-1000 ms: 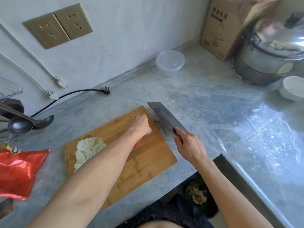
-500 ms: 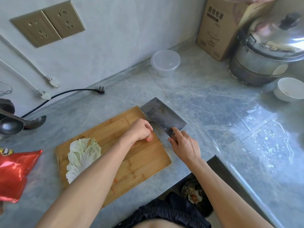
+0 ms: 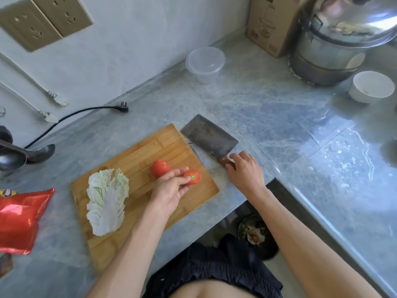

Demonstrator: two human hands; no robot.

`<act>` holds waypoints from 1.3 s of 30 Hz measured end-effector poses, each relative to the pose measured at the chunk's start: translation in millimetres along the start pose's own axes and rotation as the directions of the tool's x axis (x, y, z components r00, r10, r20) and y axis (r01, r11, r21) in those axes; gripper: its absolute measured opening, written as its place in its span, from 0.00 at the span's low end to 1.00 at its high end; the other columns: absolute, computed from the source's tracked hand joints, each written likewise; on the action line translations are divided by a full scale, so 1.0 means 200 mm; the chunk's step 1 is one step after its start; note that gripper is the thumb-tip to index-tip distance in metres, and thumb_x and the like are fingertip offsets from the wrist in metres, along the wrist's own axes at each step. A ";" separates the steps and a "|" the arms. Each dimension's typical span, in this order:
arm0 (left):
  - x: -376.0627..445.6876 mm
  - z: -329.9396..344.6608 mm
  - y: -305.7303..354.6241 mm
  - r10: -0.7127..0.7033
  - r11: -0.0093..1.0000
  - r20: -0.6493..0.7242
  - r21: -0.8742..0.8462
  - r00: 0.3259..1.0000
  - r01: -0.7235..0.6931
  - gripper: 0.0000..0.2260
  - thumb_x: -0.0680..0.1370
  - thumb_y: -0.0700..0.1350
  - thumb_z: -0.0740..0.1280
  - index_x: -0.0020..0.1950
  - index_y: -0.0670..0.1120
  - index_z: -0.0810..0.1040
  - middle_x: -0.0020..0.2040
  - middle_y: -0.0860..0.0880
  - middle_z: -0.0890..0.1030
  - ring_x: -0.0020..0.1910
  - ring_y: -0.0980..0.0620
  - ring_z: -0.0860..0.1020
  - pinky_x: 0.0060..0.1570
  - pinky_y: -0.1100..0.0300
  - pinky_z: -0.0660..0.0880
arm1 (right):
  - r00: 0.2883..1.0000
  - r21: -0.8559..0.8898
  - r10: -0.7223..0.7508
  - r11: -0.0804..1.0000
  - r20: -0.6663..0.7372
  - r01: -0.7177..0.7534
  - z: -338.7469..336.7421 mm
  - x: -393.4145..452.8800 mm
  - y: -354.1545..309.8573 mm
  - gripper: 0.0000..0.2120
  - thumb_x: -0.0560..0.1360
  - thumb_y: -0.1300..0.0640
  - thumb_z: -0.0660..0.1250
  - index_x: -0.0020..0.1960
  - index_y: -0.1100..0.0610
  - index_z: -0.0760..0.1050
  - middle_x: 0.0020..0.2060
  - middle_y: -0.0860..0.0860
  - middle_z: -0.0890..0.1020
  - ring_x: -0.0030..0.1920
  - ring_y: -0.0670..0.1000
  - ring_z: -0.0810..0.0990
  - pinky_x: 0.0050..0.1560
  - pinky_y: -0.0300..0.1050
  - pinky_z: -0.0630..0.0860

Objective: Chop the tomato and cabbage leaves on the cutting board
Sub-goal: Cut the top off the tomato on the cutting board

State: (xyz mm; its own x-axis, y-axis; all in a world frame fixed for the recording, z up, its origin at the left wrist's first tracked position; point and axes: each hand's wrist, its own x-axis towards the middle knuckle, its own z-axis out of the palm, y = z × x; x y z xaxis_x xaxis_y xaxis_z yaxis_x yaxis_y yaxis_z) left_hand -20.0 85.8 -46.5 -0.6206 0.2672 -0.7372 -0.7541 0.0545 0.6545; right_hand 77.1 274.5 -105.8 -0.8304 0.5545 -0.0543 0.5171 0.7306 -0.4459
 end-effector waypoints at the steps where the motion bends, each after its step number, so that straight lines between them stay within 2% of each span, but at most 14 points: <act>1: -0.02 0.01 -0.02 -0.004 1.000 0.017 0.023 1.000 0.004 0.13 0.75 0.26 0.65 0.53 0.40 0.80 0.55 0.41 0.80 0.55 0.44 0.80 0.45 0.58 0.77 | 0.999 0.029 0.001 1.000 -0.043 0.000 -0.02 -0.06 0.02 0.09 0.81 0.56 0.64 0.55 0.60 0.79 0.49 0.55 0.79 0.49 0.58 0.78 0.41 0.50 0.75; 5: -0.07 0.08 -0.17 -0.021 0.990 0.101 0.143 0.995 0.007 0.11 0.75 0.26 0.65 0.48 0.40 0.79 0.49 0.42 0.82 0.46 0.47 0.82 0.38 0.62 0.80 | 0.989 0.114 0.112 0.988 -0.095 -0.101 -0.07 -0.40 0.16 0.07 0.78 0.57 0.67 0.53 0.58 0.81 0.45 0.53 0.81 0.43 0.57 0.80 0.39 0.53 0.79; 8: -0.09 0.13 -0.32 0.052 0.939 0.165 0.327 0.985 -0.104 0.11 0.73 0.27 0.68 0.46 0.41 0.81 0.45 0.44 0.84 0.42 0.50 0.83 0.40 0.61 0.80 | 0.965 0.128 0.259 0.956 0.043 -0.262 -0.08 -0.69 0.27 0.07 0.79 0.57 0.65 0.52 0.56 0.82 0.47 0.52 0.82 0.48 0.55 0.81 0.46 0.53 0.79; 11: -0.13 0.19 -0.51 0.086 0.862 0.263 0.464 0.961 -0.204 0.12 0.69 0.31 0.72 0.43 0.48 0.83 0.37 0.52 0.85 0.40 0.54 0.83 0.46 0.58 0.80 | 0.906 0.093 0.362 0.917 0.220 -0.388 -0.05 -0.91 0.38 0.06 0.78 0.57 0.66 0.52 0.55 0.81 0.47 0.51 0.83 0.51 0.55 0.81 0.51 0.51 0.78; 14: -0.15 0.24 -0.74 0.032 0.801 0.311 0.560 0.950 -0.210 0.13 0.69 0.33 0.72 0.42 0.52 0.83 0.42 0.51 0.85 0.46 0.51 0.83 0.54 0.52 0.80 | 0.834 0.089 0.436 0.868 0.337 -0.489 -0.01 -1.06 0.46 0.06 0.76 0.59 0.68 0.51 0.57 0.82 0.47 0.52 0.84 0.51 0.55 0.81 0.52 0.47 0.77; 17: -0.13 0.28 -1.00 -0.052 0.765 0.262 0.631 0.964 -0.130 0.14 0.69 0.32 0.71 0.41 0.52 0.82 0.46 0.47 0.84 0.50 0.48 0.83 0.56 0.47 0.79 | 0.782 0.086 0.493 0.823 0.382 -0.561 0.04 -1.18 0.59 0.07 0.75 0.60 0.68 0.51 0.58 0.82 0.48 0.54 0.86 0.53 0.57 0.82 0.53 0.46 0.76; 21: -0.03 0.37 -1.30 -0.138 0.760 0.113 0.649 0.984 0.032 0.14 0.67 0.29 0.72 0.45 0.46 0.81 0.47 0.46 0.83 0.51 0.46 0.82 0.58 0.50 0.79 | 0.745 0.068 0.515 0.802 0.424 -0.594 0.12 -1.29 0.78 0.08 0.76 0.59 0.66 0.52 0.55 0.81 0.48 0.54 0.85 0.52 0.57 0.82 0.52 0.48 0.78; 25: 0.18 0.47 -1.65 -0.129 0.732 0.000 0.675 0.992 0.095 0.15 0.69 0.33 0.72 0.53 0.45 0.83 0.54 0.44 0.83 0.53 0.44 0.81 0.60 0.52 0.77 | 0.746 0.067 0.486 0.816 0.455 -0.573 0.22 -1.36 1.01 0.10 0.75 0.60 0.62 0.52 0.55 0.80 0.44 0.52 0.83 0.49 0.56 0.79 0.49 0.47 0.78; 29: 0.36 0.53 -1.93 -0.191 0.750 -0.098 0.627 0.977 0.210 0.11 0.72 0.33 0.72 0.53 0.44 0.80 0.52 0.44 0.82 0.46 0.44 0.81 0.53 0.54 0.80 | 0.752 0.104 0.475 0.811 0.456 -0.576 0.32 -1.40 1.15 0.08 0.76 0.59 0.64 0.53 0.55 0.80 0.42 0.50 0.80 0.45 0.52 0.77 0.44 0.42 0.72; 31: 0.41 0.53 -2.04 -0.211 0.730 -0.120 0.641 0.970 0.238 0.10 0.75 0.34 0.71 0.55 0.42 0.78 0.50 0.43 0.79 0.45 0.43 0.79 0.54 0.51 0.80 | 0.752 0.125 0.474 0.803 0.458 -0.583 0.39 -1.43 1.22 0.07 0.76 0.60 0.64 0.51 0.55 0.80 0.41 0.50 0.80 0.44 0.53 0.78 0.43 0.41 0.71; 33: 0.43 0.51 -2.11 -0.194 0.706 -0.138 0.667 0.971 0.236 0.10 0.75 0.36 0.70 0.55 0.43 0.79 0.53 0.44 0.80 0.49 0.43 0.80 0.56 0.49 0.79 | 0.753 0.141 0.480 0.795 0.450 -0.591 0.42 -1.44 1.25 0.08 0.75 0.62 0.64 0.50 0.57 0.81 0.40 0.50 0.81 0.43 0.53 0.79 0.44 0.43 0.75; 35: 0.42 0.48 -2.14 -0.153 0.700 -0.126 0.687 0.980 0.197 0.08 0.75 0.36 0.69 0.50 0.48 0.80 0.54 0.44 0.82 0.48 0.44 0.81 0.54 0.51 0.80 | 0.756 0.156 0.487 0.787 0.437 -0.597 0.43 -1.45 1.27 0.08 0.74 0.62 0.65 0.50 0.57 0.81 0.39 0.50 0.82 0.44 0.54 0.81 0.47 0.46 0.79; 37: 0.38 0.46 -2.11 -0.123 0.709 -0.079 0.691 0.989 0.143 0.09 0.75 0.36 0.67 0.47 0.49 0.80 0.53 0.43 0.83 0.45 0.45 0.81 0.52 0.52 0.81 | 0.765 0.172 0.484 0.787 0.425 -0.593 0.42 -1.45 1.27 0.08 0.75 0.61 0.66 0.51 0.56 0.81 0.39 0.50 0.82 0.44 0.54 0.81 0.48 0.46 0.79; 39: 0.31 0.43 -2.04 -0.087 0.708 -0.009 0.703 0.996 0.068 0.10 0.75 0.37 0.67 0.45 0.52 0.81 0.50 0.46 0.84 0.49 0.48 0.82 0.57 0.49 0.79 | 0.781 0.186 0.463 0.798 0.419 -0.573 0.39 -1.45 1.23 0.07 0.76 0.60 0.67 0.52 0.56 0.81 0.39 0.50 0.81 0.44 0.54 0.81 0.47 0.44 0.77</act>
State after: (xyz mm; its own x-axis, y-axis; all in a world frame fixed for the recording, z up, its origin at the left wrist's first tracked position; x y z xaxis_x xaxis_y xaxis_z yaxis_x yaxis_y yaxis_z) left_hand 268.3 163.2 -345.1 -0.5549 0.2526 -0.7927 -0.4250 0.7331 0.5310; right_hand 428.8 263.2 -269.8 -0.4957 0.6045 -0.6236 0.8501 0.1909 -0.4907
